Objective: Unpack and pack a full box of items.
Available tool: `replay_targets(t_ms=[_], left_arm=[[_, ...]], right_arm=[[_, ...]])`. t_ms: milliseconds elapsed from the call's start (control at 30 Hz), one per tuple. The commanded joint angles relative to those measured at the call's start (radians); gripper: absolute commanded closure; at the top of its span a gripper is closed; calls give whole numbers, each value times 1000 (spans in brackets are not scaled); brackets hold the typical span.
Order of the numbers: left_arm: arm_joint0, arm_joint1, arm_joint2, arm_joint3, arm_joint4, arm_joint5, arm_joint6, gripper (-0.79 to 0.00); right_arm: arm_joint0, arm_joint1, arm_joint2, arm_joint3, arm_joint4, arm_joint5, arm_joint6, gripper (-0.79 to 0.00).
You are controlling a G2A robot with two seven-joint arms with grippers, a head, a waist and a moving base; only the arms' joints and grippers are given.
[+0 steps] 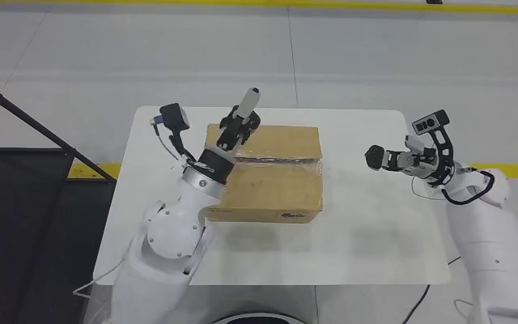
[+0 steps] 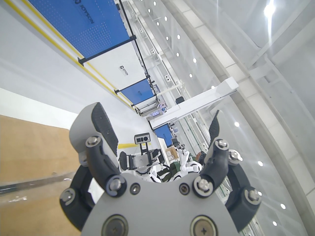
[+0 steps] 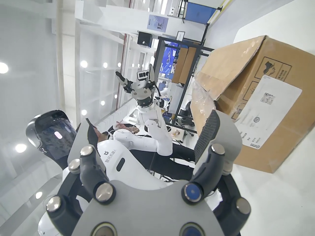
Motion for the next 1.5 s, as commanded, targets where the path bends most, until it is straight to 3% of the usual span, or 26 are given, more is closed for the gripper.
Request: replay_targets(t_ms=[0, 233, 400, 767, 1033, 1300, 1467], left_arm=[[54, 9, -89, -30, -9, -16, -29, -785], [230, 33, -337, -50, -86, -99, -131, -785], [319, 42, -408, -24, -128, -163, -212, -785], [353, 50, -396, 14, -148, -220, -271, -785], [343, 56, -389, -5, -164, -209, -294, -785], [270, 66, -325, -10, -158, -155, -402, -785], [182, 68, -246, 50, -133, -101, -453, -785]], right_arm=[[15, -5, -22, -17, -9, -2, -3, -785], [90, -36, -157, -77, -74, 3, -28, -785], [140, -70, -277, -112, -115, 37, -92, -785], [238, -147, -483, -66, -161, 64, -195, -785], [266, -163, -508, 30, -183, 65, -183, -785], [238, -151, -465, 57, -183, 25, -177, -785], [220, -144, -444, 47, -190, 23, -175, -785]])
